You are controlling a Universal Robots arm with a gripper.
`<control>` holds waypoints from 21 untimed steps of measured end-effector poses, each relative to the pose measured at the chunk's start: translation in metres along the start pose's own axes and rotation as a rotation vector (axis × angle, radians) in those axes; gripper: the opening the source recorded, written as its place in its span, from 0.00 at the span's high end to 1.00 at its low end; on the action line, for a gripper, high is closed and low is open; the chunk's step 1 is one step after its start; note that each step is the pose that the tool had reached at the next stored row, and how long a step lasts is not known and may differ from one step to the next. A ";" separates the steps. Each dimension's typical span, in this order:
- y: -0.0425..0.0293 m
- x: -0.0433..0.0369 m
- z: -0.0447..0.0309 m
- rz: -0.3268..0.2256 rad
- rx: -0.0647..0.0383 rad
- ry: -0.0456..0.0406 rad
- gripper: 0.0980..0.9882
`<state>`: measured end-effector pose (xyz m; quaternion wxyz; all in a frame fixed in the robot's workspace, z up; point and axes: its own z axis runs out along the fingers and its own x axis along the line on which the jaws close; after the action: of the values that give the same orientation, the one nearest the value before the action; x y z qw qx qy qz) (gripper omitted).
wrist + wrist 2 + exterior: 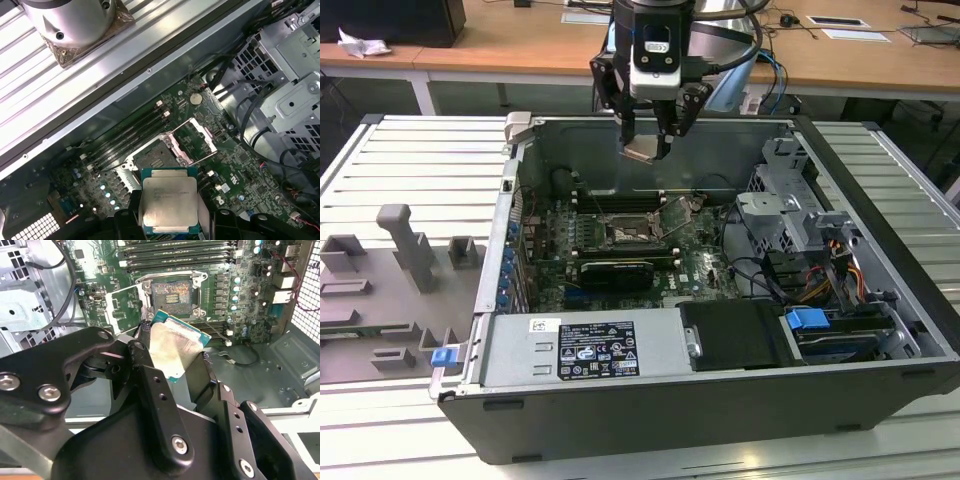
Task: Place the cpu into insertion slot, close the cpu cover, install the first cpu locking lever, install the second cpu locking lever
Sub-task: 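Place the cpu into insertion slot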
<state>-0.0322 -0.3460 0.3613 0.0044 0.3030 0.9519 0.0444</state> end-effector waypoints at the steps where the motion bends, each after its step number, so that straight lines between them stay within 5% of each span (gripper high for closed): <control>1: 0.0000 0.0000 0.0000 0.011 0.000 -0.0010 0.52; 21: 0.0000 0.0000 0.0002 0.093 0.000 -0.0092 0.52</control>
<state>-0.0322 -0.3460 0.3611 0.0068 0.3470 0.9368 0.0433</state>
